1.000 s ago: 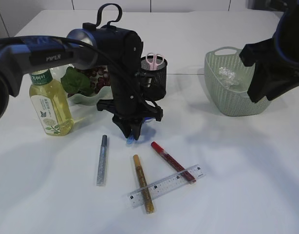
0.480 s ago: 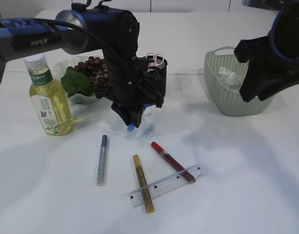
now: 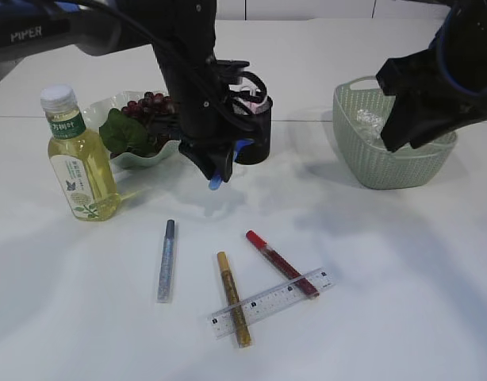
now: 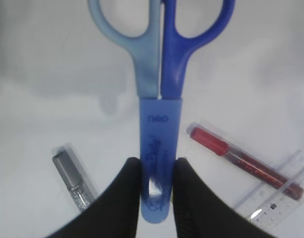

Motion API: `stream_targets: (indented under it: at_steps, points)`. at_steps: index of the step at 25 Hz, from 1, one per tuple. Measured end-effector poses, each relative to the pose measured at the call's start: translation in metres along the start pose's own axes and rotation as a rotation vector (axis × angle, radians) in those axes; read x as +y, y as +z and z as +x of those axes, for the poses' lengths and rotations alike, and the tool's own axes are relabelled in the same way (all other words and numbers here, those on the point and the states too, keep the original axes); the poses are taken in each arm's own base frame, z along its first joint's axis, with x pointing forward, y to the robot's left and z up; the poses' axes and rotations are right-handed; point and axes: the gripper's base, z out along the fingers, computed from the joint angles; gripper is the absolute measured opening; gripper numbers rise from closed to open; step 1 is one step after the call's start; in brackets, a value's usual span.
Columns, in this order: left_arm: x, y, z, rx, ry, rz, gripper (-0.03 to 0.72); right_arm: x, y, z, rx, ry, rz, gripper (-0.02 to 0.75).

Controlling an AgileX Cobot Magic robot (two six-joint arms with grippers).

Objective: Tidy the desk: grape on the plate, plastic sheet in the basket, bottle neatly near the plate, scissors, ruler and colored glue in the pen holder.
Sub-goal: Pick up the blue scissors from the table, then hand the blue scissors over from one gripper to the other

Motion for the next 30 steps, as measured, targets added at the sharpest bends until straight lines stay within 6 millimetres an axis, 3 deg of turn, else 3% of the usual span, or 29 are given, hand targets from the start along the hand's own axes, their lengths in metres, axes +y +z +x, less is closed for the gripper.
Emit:
stream_targets:
  at_steps: [17, 30]
  points:
    - [-0.007, -0.085, 0.008, -0.134, 0.016, 0.098, 0.149, 0.004, -0.003, -0.021, -0.235, -0.042, -0.042, 0.259]
    - [-0.018, -0.125, 0.020, -0.191, 0.030, 0.182, 0.149, 0.019, -0.010, -0.037, -0.415, 0.097, -0.233, 0.259]
